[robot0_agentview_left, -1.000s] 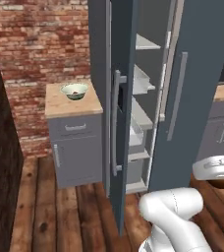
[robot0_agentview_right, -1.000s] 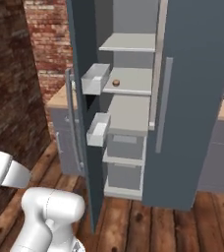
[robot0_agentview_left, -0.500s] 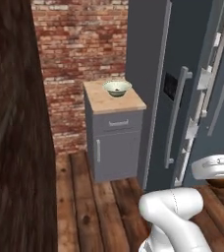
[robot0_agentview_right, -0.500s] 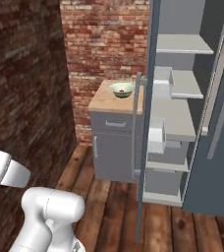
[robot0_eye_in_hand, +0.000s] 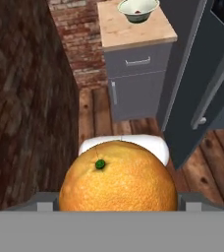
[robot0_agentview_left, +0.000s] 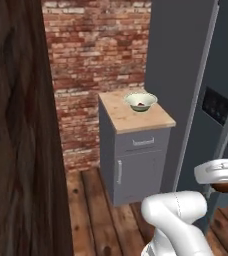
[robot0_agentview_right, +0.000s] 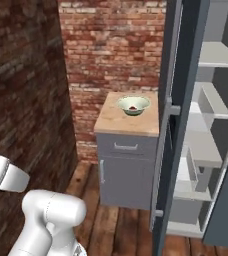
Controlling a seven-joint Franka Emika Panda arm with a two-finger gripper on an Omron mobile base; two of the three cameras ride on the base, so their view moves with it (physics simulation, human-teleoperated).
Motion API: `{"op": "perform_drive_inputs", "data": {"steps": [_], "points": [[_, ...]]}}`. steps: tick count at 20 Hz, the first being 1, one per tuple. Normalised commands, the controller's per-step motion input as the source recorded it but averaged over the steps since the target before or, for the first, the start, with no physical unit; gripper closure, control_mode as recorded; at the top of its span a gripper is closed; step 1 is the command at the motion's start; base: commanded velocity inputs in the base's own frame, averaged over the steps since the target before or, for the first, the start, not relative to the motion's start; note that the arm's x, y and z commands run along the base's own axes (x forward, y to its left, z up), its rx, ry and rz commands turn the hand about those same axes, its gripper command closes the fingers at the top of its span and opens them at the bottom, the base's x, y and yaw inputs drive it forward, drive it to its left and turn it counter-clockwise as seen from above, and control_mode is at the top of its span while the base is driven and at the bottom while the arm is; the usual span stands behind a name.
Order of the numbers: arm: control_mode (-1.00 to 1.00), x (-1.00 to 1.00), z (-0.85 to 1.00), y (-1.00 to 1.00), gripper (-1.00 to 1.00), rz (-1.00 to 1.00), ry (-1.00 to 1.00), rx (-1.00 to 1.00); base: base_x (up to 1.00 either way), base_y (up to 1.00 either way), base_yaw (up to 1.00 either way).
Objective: Take the bell pepper, orange, and tangerine from the freezer and place them in the bowl on the counter.
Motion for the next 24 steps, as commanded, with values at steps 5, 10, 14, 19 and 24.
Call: {"op": "perform_drive_inputs", "data": {"steps": [5,10,14,19,24], "points": [[1.0,0.0,0.0,0.0,1.0,0.0,0.0,0.0,1.0,-0.02,-0.15],[1.0,0.0,0.0,0.0,1.0,0.0,0.0,0.0,0.94,0.29,-0.2],[1.0,0.0,0.0,0.0,1.0,0.0,0.0,0.0,0.89,0.23,-0.24],[-1.0,0.1,-0.02,0.0,1.0,-0.04,0.02,0.0,0.47,0.03,-0.19],[-1.0,0.71,-0.01,0.0,1.0,-0.2,0.18,0.0,0.0,0.0,0.0]]}}
